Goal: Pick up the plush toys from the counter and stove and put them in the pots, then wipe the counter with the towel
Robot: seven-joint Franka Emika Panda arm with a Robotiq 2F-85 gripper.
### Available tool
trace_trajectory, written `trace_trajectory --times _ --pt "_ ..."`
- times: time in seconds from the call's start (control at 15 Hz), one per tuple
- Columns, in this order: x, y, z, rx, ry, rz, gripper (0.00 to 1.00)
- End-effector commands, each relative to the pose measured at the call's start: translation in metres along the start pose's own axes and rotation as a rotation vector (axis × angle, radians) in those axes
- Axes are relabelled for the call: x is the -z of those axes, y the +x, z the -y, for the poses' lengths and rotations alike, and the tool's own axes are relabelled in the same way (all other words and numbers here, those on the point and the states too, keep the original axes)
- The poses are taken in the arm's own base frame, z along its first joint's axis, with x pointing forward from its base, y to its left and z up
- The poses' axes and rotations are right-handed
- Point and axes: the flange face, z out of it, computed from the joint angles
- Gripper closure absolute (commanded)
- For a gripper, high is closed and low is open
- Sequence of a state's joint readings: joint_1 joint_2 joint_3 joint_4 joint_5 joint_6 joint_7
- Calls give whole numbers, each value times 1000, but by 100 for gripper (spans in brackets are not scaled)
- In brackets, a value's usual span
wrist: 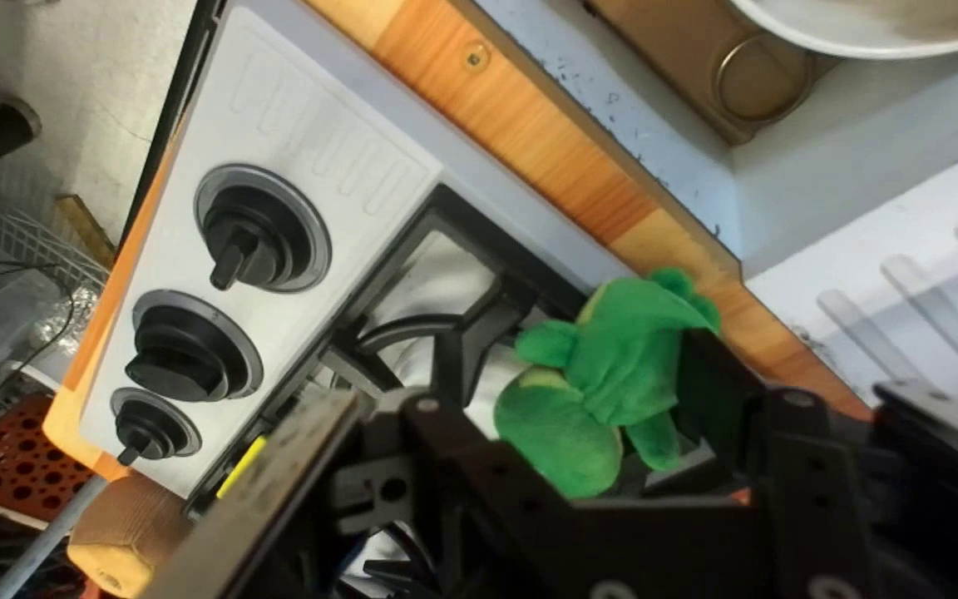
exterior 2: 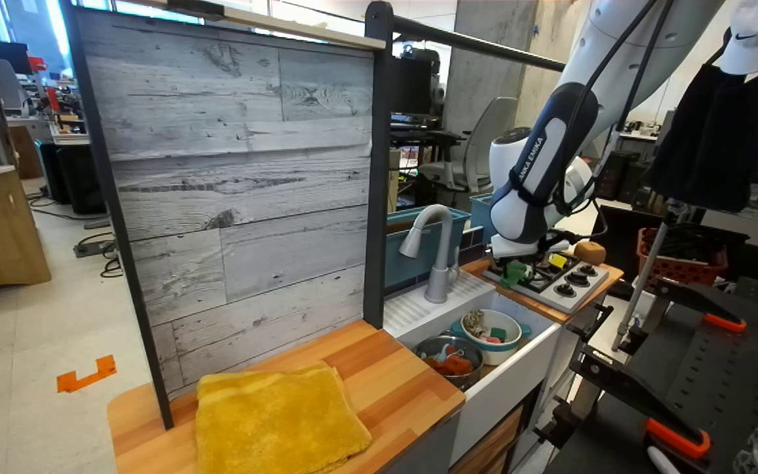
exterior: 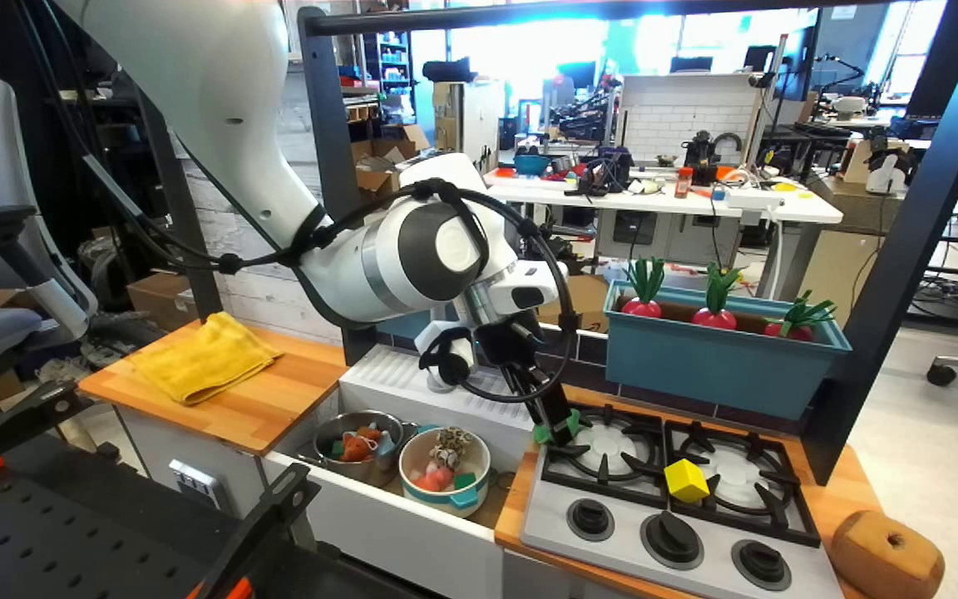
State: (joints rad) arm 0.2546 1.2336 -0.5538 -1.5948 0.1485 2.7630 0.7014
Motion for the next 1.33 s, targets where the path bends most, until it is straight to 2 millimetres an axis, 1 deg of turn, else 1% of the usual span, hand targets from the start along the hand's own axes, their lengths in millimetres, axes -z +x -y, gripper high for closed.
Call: trace_trajectory --times 0.0,0.07,0.27,0.33,0.4,0.47,0.53,0.6,0.67,0.73,0.8,0.87,0.93,1.13,1.2,1.27 --pt "3 4 12 1 2 -16 1" --pt "4 4 15 -1 8 -20 0" --pt "5 6 20 0 7 -25 0" --pt "3 6 21 4 -1 -33 4" --pt "1 6 23 8 -11 -38 10" --pt "-1 5 24 9 -16 -39 10" --pt "-4 6 25 7 -22 -41 15" --pt "-6 5 26 5 -28 -41 36" --pt "-9 5 28 0 -32 -39 40" --pt "-10 4 30 0 -38 -33 41" --pt "-11 4 32 0 -44 -32 46" --pt "-12 3 34 -1 -46 -30 55" --pt "-12 3 36 -1 -48 -30 59" --pt "-7 6 40 3 -54 -30 65" --pt "-4 6 42 6 -50 -34 66" --pt "-1 6 44 9 -43 -40 65"
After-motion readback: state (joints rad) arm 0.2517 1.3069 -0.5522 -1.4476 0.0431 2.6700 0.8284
